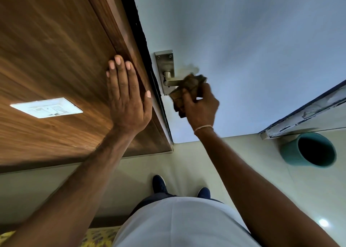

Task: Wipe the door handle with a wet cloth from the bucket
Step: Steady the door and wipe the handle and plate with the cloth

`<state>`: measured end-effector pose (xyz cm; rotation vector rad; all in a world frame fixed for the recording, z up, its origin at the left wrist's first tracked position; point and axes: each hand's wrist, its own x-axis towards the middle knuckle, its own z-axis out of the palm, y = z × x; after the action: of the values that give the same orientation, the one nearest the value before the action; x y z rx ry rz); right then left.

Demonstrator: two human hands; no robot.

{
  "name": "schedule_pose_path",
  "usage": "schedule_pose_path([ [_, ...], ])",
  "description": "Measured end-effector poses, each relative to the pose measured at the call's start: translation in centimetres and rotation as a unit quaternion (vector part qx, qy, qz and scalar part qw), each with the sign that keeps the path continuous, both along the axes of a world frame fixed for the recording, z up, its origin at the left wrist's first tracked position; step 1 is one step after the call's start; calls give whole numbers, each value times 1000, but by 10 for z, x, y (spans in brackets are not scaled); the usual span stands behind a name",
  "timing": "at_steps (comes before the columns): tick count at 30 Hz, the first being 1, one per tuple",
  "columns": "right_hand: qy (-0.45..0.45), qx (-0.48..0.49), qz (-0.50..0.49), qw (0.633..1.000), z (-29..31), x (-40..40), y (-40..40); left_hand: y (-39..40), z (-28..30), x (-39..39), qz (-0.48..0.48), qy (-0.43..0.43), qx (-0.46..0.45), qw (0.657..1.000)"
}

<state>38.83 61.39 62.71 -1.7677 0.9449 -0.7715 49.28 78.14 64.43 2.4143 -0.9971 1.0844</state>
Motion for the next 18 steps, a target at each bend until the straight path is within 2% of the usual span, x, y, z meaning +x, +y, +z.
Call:
schedule_pose_path([
  [3,-6,35,-60,998,1,-3,-13,-1,1,1,4,3,-6,1000],
  [8,9,-33,58,998,9,21,22,-4,0,-2,8,-1,-17,1000],
  [10,16,-45,75,996,9,18,21,-5,1,-1,4,-3,-21,1000],
  [15,4,14,-25,1000,6,3,-10,-7,2,-3,9,-4,-28,1000],
  [18,11,-23,3,1000,14,17,12,-8,2,-5,12,2,-32,999],
])
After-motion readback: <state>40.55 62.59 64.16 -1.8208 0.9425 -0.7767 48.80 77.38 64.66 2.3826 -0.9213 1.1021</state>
